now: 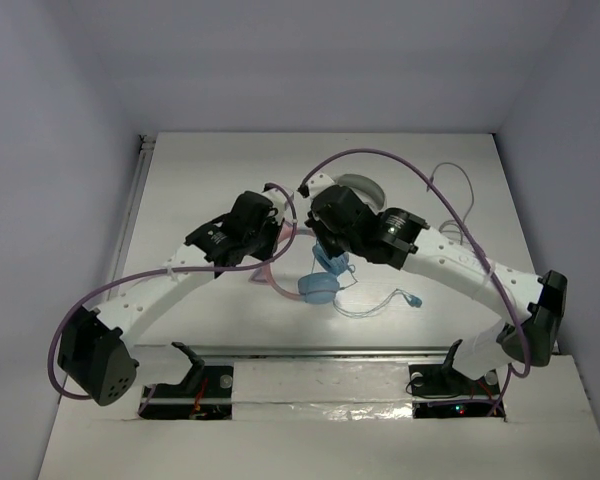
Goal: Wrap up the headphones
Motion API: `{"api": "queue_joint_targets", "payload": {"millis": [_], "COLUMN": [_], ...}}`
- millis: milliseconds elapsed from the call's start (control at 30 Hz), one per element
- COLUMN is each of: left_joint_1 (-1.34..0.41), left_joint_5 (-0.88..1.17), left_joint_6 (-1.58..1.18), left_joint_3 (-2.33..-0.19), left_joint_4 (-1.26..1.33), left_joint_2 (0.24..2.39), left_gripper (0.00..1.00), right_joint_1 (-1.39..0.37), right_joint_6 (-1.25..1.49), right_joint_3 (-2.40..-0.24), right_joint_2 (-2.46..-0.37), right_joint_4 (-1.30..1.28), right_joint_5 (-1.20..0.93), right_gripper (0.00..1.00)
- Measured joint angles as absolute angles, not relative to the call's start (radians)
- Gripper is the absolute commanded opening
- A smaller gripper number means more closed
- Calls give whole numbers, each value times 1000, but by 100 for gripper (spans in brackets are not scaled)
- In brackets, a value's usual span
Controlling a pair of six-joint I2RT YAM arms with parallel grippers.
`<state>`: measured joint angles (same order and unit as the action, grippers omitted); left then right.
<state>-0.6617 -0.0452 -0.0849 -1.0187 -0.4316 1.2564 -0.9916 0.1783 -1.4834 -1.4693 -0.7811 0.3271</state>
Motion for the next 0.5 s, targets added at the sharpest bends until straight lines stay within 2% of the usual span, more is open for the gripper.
{"api": "queue_joint_targets", "payload": {"millis": [200, 400, 500], "left_joint_1": [-662, -662, -662], "left_joint_5": [36, 67, 72], "left_joint_6": [-77, -78, -79], "left_joint_3": [-992, -989, -989], "left_joint_4": [-427, -408, -397], "left_joint_2": [1220, 1216, 1215], "left_gripper": [0, 0, 0], "right_joint_1": [-953, -865, -834], "right_joint_6": [157, 156, 157], "right_joint_3": [-1498, -1499, -1495], "right_joint_2": [-1535, -1563, -1553], "right_joint_4": [-742, -709, -676], "right_joint_5": [437, 531, 553], "right_gripper": [0, 12, 12]}}
